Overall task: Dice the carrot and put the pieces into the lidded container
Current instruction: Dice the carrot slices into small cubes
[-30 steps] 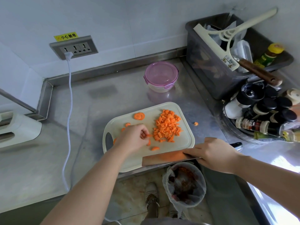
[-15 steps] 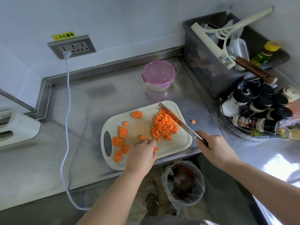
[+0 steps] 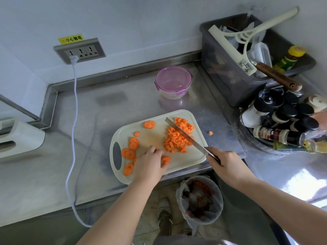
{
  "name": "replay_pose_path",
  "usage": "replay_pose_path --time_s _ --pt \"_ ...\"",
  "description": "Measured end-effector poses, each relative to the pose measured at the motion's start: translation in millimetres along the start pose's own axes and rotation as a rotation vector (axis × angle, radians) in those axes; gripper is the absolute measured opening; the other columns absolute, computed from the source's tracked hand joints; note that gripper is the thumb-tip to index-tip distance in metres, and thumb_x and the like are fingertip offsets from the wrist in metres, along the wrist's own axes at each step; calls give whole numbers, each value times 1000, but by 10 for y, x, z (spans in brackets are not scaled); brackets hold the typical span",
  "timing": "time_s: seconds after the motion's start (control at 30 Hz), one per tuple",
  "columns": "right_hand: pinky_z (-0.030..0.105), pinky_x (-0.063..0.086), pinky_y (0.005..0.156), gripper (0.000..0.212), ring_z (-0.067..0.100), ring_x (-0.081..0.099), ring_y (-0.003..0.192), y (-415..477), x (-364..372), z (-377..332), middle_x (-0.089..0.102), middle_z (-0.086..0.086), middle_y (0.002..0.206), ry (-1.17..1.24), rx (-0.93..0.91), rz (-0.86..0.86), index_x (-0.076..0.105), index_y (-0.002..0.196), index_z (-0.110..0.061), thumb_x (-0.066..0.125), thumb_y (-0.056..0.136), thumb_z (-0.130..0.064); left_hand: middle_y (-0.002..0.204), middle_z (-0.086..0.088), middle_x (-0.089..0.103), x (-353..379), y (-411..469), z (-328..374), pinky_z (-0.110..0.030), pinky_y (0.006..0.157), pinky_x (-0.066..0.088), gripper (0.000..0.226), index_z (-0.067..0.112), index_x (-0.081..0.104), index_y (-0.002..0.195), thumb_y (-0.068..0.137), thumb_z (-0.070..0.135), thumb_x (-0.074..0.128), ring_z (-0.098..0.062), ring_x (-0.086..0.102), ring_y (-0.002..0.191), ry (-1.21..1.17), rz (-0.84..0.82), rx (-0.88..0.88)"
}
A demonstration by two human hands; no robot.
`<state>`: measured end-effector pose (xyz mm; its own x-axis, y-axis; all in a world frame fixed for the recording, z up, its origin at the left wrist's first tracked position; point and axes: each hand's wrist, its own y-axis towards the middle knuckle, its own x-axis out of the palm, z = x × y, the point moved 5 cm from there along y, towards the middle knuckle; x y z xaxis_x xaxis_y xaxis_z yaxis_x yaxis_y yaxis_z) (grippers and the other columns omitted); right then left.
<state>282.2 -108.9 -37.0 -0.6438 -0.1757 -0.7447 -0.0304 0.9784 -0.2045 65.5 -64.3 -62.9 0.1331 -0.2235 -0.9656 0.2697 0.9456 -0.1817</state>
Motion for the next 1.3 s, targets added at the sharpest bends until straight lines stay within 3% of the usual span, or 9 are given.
replay_pose_path --time_s 0.2,0.3,0.4,0.6,0.8,0.9,1.0,1.17,1.3 --pt "20 35 46 32 17 49 47 -11 41 10 50 -13 52 -7 -9 -33 58 129 -25 48 99 -20 113 7 52 -11 61 22 -27 79 44 27 27 61 108 89 45 55 -16 58 96 -12 12 -28" --pt "18 36 45 32 13 47 45 -4 56 -1 53 -26 50 8 -12 -38 58 129 -23 49 98 -19 112 6 52 -18 81 48 -28 79 44 26 26 61 105 88 44 56 -17 59 94 -7 36 -69" --pt "18 36 47 32 17 51 49 2 65 -17 52 -17 51 1 -11 -33 59 128 -24 49 98 -20 116 5 51 -23 82 81 -29 83 44 30 26 56 112 86 40 58 -17 59 98 -11 46 -71" --pt "20 37 48 32 15 51 49 24 71 3 53 -12 54 24 5 -34 59 127 -25 49 98 -20 121 6 42 -5 42 104 -27 89 41 33 31 49 124 91 33 53 -17 56 100 20 25 153" --pt "20 37 47 32 13 49 47 35 74 -9 53 -11 55 34 5 -43 58 129 -25 49 98 -20 119 7 41 -2 58 116 -25 85 39 22 27 56 115 94 34 50 -14 51 98 33 50 224" --pt "16 36 45 32 9 47 45 34 71 -14 51 -20 50 40 7 -40 59 129 -24 49 98 -19 110 6 46 20 50 89 -28 81 44 15 24 62 99 90 34 57 -17 54 93 30 47 215" --pt "19 37 47 32 15 52 49 28 72 -24 51 -17 54 31 4 -47 58 129 -24 49 98 -20 100 5 50 22 43 49 -33 76 51 12 21 63 87 82 32 66 -18 56 84 -3 82 176" --pt "21 38 49 31 15 53 51 13 106 -35 53 -12 57 34 13 -56 59 126 -24 48 98 -21 112 8 50 3 32 -39 -27 89 42 31 26 54 110 86 47 57 -14 54 103 -27 107 67" --pt "19 36 47 29 10 48 48 -8 176 -53 56 -10 58 48 28 -82 60 124 -24 48 98 -21 104 15 63 -8 34 -98 -26 88 38 37 33 53 120 88 52 54 -10 58 103 -31 83 60"
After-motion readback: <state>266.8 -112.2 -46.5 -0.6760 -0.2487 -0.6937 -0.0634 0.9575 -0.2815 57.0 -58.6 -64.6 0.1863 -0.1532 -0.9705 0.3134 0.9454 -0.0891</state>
